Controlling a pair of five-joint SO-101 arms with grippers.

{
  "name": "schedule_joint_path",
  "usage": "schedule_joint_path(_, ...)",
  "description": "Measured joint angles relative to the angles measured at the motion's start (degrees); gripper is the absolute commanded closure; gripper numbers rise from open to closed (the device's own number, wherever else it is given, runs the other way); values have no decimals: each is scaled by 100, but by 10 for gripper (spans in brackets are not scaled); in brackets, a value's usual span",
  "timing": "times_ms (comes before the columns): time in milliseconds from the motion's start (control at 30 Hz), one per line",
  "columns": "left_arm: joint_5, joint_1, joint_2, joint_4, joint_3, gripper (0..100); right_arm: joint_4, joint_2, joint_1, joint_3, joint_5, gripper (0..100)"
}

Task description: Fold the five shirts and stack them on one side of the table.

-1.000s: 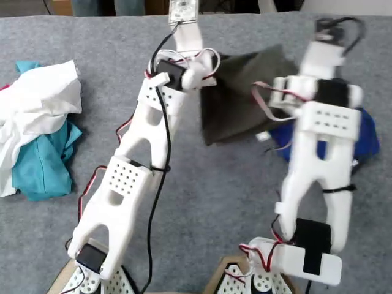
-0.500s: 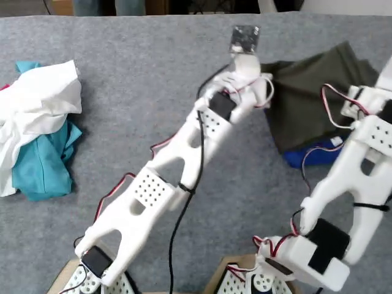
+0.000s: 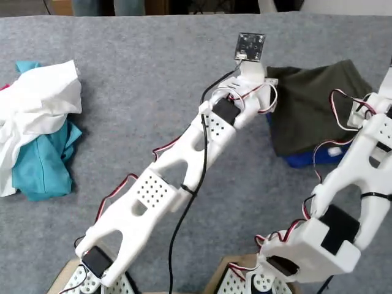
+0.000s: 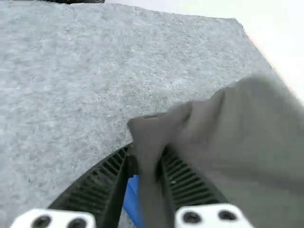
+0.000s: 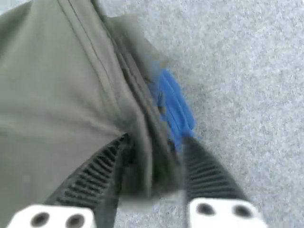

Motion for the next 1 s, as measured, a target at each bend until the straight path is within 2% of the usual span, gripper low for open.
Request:
schedule_joint_path(67,167,0,0,88,0,867,0,53,44,0,26,538)
schedule_joint_path(167,229,0,0,211,0,863,0,53,44,0,35,571)
schedule_joint_path(267,264,0,0,290,0,863,0,53,44,0,26,662)
schedule_joint_path(467,273,-9,0,352,0,866,0,53,44,0,26,990)
schedule_joint_path(533,273,-53,0,501,-18,866,0,53,44,0,123,962)
schedule_joint_path(600,88,-158,0,774,-185,866,62,70,44,0,167,979)
schedule_joint_path(733,-492,-501,9,1732,-844,866,185,105,-18,0,167,984)
schedule_joint_path(900,-1398,-1222,0,3516,-1380,873,888,105,-352,0,167,984)
schedule_joint_path(1000,-2022,-1741,-62,4536,-1398,961,1600,62,-633,-35,176,984)
